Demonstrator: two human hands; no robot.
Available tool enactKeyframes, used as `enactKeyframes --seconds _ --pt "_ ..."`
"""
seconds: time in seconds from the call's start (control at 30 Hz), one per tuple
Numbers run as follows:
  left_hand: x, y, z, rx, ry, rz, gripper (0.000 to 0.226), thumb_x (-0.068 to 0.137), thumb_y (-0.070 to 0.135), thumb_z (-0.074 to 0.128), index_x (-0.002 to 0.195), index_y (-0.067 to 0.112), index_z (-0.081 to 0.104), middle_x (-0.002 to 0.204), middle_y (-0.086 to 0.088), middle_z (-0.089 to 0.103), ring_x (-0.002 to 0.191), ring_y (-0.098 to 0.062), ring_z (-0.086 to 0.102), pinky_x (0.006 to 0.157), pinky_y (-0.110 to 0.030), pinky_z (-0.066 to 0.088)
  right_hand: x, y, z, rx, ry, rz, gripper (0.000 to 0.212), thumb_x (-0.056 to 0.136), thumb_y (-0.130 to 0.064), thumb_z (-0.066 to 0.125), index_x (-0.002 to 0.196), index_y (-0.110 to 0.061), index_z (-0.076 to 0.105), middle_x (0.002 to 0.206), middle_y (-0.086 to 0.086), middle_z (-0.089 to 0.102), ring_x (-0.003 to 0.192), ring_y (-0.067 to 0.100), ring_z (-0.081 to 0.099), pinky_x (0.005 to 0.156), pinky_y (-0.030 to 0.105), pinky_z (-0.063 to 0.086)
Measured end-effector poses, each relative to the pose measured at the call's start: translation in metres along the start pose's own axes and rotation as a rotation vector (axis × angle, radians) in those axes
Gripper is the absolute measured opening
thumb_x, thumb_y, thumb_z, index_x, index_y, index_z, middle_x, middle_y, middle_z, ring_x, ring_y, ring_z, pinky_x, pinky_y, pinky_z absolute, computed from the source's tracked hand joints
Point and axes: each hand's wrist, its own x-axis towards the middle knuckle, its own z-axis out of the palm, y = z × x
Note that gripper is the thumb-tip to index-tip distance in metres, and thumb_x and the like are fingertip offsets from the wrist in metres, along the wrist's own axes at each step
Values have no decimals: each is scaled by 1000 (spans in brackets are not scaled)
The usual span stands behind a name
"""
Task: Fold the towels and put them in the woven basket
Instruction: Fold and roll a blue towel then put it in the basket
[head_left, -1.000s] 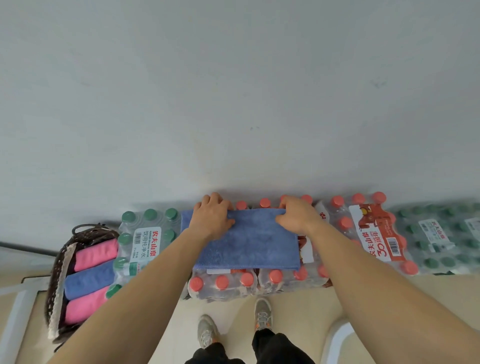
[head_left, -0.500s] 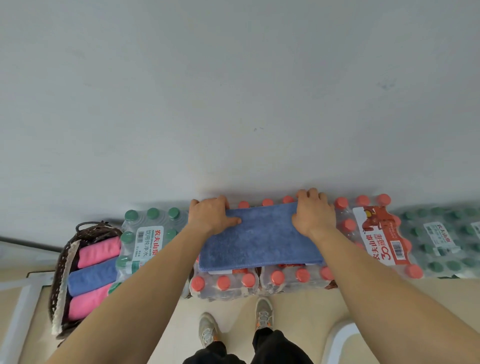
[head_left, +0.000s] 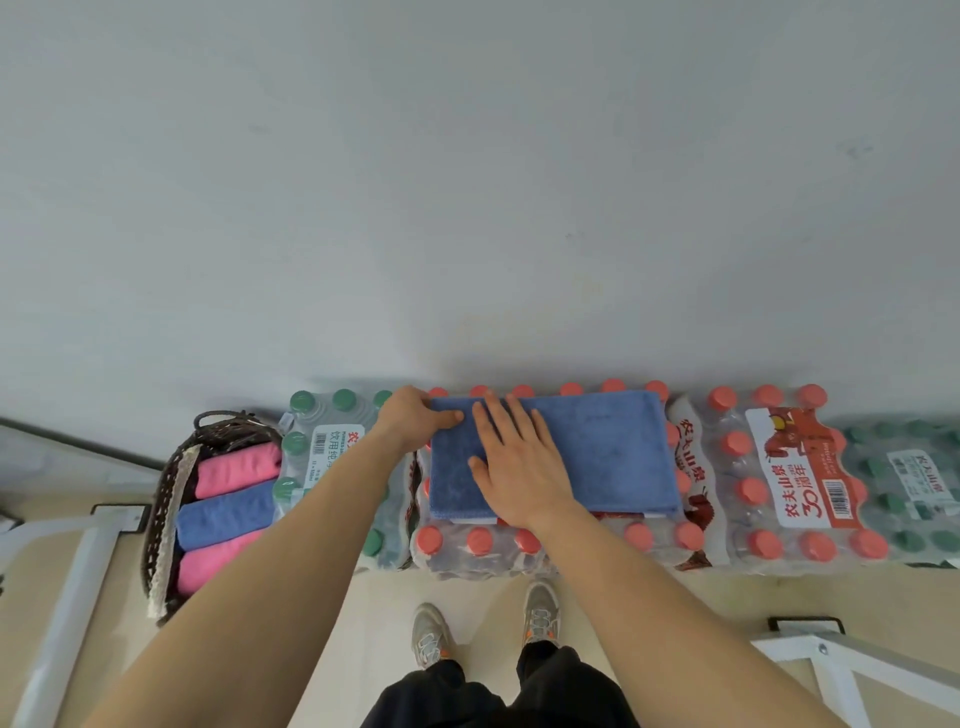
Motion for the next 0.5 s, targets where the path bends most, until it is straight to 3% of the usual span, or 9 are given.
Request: enactKeyframes --seconds 0.07,0.13,0.23,0.4,0.5 --pt "-1 -3 2 -33 14 -23 28 84 35 73 88 8 67 86 -6 67 75 -20 61 67 -33 50 1 -7 10 7 -50 27 73 98 -46 39 158 -13 13 165 6 12 151 28 14 121 50 15" --pt "-4 -4 5 -10 40 -32 33 88 42 66 92 9 66 86 -5 66 81 -23 62 66 -31 45 2 -9 15 8 -63 53 73 99 -47 36 158 -15 8 166 5 6 152 27 8 121 49 9" --pt "-10 -2 14 72 117 11 39 93 44 56 93 6 61 92 -11 68 83 -28 63 65 -32 43 3 -7 18 6 -62 62 73 98 -48 34 158 -16 9 165 5 8 152 25 8 121 49 10" --pt "-17 -5 22 -17 128 -74 53 90 44 60 124 4 51 116 -11 63 105 -30 61 81 -34 48 4 -7 20 -7 -60 57 71 96 -49 21 158 -16 10 165 6 9 152 26 8 121 49 9" --pt "-22 -12 25 37 56 -129 34 88 36 60 102 5 62 98 -12 68 80 -24 61 64 -29 45 4 -8 20 0 -63 54 75 91 -51 7 158 -17 7 166 5 6 152 26 6 121 49 7"
